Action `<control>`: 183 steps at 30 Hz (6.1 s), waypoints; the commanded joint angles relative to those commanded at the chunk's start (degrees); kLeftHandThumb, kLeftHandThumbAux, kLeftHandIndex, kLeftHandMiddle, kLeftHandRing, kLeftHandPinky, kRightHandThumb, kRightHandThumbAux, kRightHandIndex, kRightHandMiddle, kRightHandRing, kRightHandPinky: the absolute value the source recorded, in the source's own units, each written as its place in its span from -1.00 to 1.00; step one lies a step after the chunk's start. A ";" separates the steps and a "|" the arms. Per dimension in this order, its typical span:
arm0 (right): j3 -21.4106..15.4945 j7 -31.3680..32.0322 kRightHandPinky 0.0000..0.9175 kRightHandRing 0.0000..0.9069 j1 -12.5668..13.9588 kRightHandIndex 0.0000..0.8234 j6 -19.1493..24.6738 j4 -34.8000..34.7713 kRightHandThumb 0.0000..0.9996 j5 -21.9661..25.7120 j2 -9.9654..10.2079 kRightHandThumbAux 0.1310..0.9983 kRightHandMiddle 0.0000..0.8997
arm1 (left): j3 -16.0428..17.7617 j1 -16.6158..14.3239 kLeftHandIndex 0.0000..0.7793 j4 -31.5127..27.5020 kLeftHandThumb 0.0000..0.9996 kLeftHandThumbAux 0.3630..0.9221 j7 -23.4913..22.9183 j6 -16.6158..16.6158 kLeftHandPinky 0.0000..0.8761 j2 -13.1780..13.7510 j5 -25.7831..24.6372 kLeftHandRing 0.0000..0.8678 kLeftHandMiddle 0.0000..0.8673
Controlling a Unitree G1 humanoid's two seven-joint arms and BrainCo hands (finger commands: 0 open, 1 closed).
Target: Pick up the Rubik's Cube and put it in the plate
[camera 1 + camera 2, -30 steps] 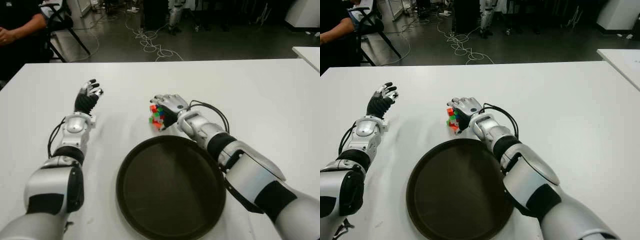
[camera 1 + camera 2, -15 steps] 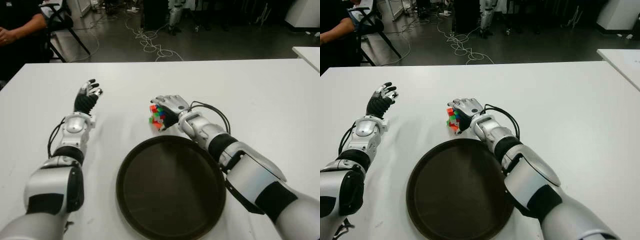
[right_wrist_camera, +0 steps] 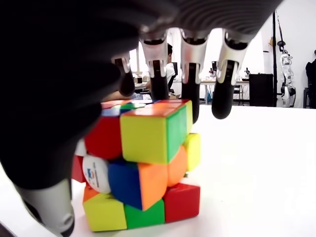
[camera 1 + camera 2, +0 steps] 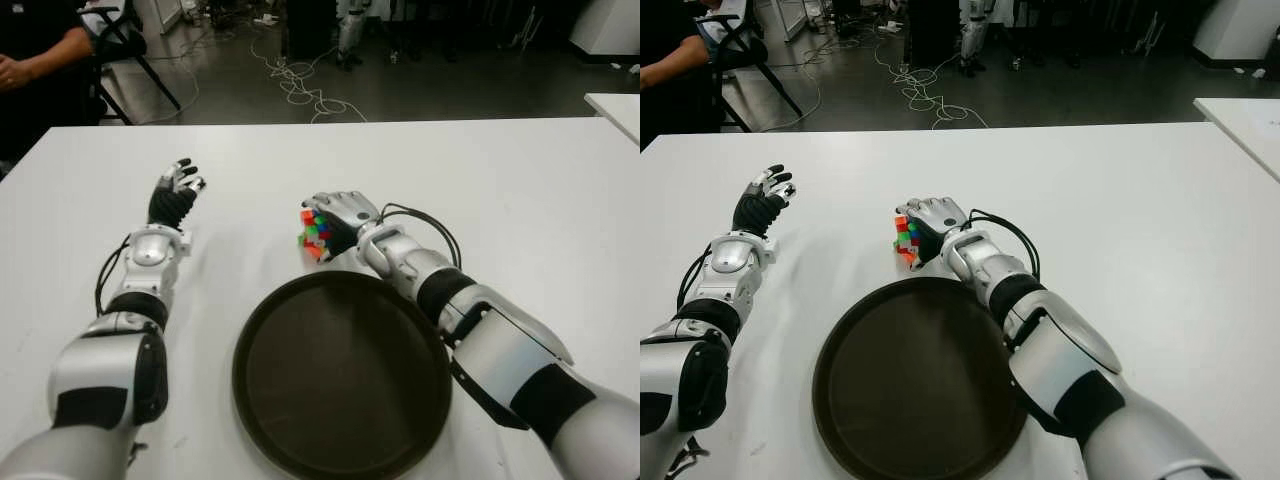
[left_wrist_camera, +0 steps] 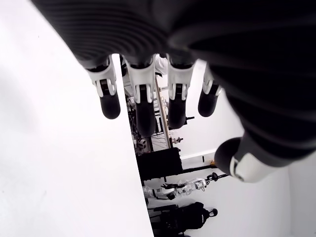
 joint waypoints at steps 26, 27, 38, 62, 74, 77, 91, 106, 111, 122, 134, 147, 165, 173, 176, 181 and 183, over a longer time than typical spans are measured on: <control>1.31 3.46 -0.91 -0.92 0.05 -0.90 -2.00 0.17 -1.00 -0.29 0.48 0.40 -0.89 | -0.34 0.15 -0.80 -0.06 -0.72 -0.29 0.37 -0.66 -0.73 -0.10 0.09 -0.66 -0.63; 1.37 3.51 -0.91 -0.93 0.07 -0.89 -1.97 0.18 -1.00 -0.30 0.51 0.40 -0.90 | -0.30 0.16 -0.81 -0.07 -0.72 -0.28 0.41 -0.77 -0.74 -0.12 0.05 -0.67 -0.64; 1.73 3.77 -0.91 -0.94 0.47 -0.88 -1.45 0.15 -1.00 -0.16 0.85 0.42 -0.90 | -0.36 0.21 -0.83 -0.11 -0.76 -0.22 0.48 -0.77 -0.76 -0.16 0.06 -0.69 -0.65; 1.97 2.03 -0.78 -0.87 1.89 -0.84 -1.72 -0.65 -1.00 -0.26 0.94 0.38 -0.88 | -0.28 0.33 -0.77 -0.18 -0.70 -0.23 -0.01 -0.96 -0.67 0.00 -0.10 -0.63 -0.61; 1.56 -1.45 -0.47 -0.62 2.68 -0.69 -1.49 -0.85 -1.00 0.13 1.20 0.42 -0.71 | 0.30 0.29 -0.78 -0.25 -0.67 -0.22 -0.69 -0.76 -0.72 -0.12 -0.80 -0.64 -0.61; 1.00 -4.25 -0.35 -0.47 3.22 -0.56 -1.86 -1.07 -1.00 0.47 1.19 0.47 -0.56 | 0.47 0.31 -0.77 -0.28 -0.68 -0.23 -0.69 -0.75 -0.74 -0.16 -1.00 -0.65 -0.60; 0.39 -8.78 -0.06 -0.01 3.77 -0.19 -2.78 -0.85 -1.00 0.24 1.23 0.53 -0.05 | 0.24 0.30 -0.82 -0.29 -0.72 -0.24 -0.87 -0.49 -0.78 0.07 -0.82 -0.70 -0.65; 0.53 -8.51 -0.10 -0.05 3.69 -0.26 -2.83 -0.48 -1.00 0.05 1.29 0.43 -0.11 | 0.15 0.40 -0.80 -0.34 -0.70 -0.16 -0.58 -0.74 -0.76 0.17 -0.65 -0.69 -0.63; 0.51 -8.17 -0.12 -0.07 3.63 -0.31 -2.84 -0.46 -1.00 0.10 1.28 0.41 -0.18 | 0.10 0.42 -0.80 -0.31 -0.71 -0.17 -0.23 -0.58 -0.75 0.19 -0.56 -0.68 -0.63; 0.17 -7.98 -0.17 -0.11 3.63 -0.33 -3.22 -0.57 -1.00 0.39 1.21 0.42 -0.22 | 0.26 0.28 -0.80 -0.29 -0.71 -0.19 -0.84 -0.19 -0.75 0.26 -0.80 -0.68 -0.64; -0.76 -6.75 -0.12 -0.07 3.38 -0.30 -3.99 -0.79 -1.00 0.88 1.01 0.43 -0.18 | 0.68 0.36 -0.78 -0.33 -0.70 -0.15 -0.60 -0.45 -0.72 0.16 -1.16 -0.64 -0.60; -0.99 -6.68 0.23 0.23 3.22 0.02 -5.24 -1.00 0.27 0.79 0.64 0.41 0.23 | 0.42 0.40 -0.79 -0.29 -0.68 -0.11 -0.27 -0.57 -0.74 0.26 -0.70 -0.66 -0.62; -1.80 -4.90 0.25 0.21 2.85 0.03 -6.19 -1.56 0.39 1.35 0.26 0.38 0.20 | 0.60 0.35 -0.78 -0.40 -0.68 -0.09 -0.18 -0.52 -0.73 0.12 -1.05 -0.65 -0.61; -2.25 -4.84 0.24 0.20 2.93 0.03 -6.51 -1.72 0.39 1.29 0.20 0.38 0.18 | 0.44 0.27 -0.79 -0.41 -0.72 -0.11 0.17 -0.43 -0.76 0.08 -0.84 -0.67 -0.62; -2.37 -4.84 0.24 0.20 2.94 0.03 -6.65 -1.78 0.39 1.28 0.17 0.38 0.18 | 0.29 0.29 -0.79 -0.39 -0.71 -0.12 0.23 -0.40 -0.75 0.14 -0.69 -0.67 -0.62; -2.45 -5.15 0.25 0.22 3.01 0.03 -6.71 -1.78 0.39 1.20 0.13 0.38 0.19 | 0.25 0.30 -0.78 -0.37 -0.68 -0.13 0.20 -0.32 -0.75 0.17 -0.69 -0.65 -0.61; -2.46 -5.33 0.25 0.22 3.07 0.03 -6.67 -1.76 0.39 1.17 0.14 0.38 0.20 | 0.32 0.31 -0.77 -0.36 -0.67 -0.13 0.10 -0.27 -0.74 0.15 -0.78 -0.65 -0.61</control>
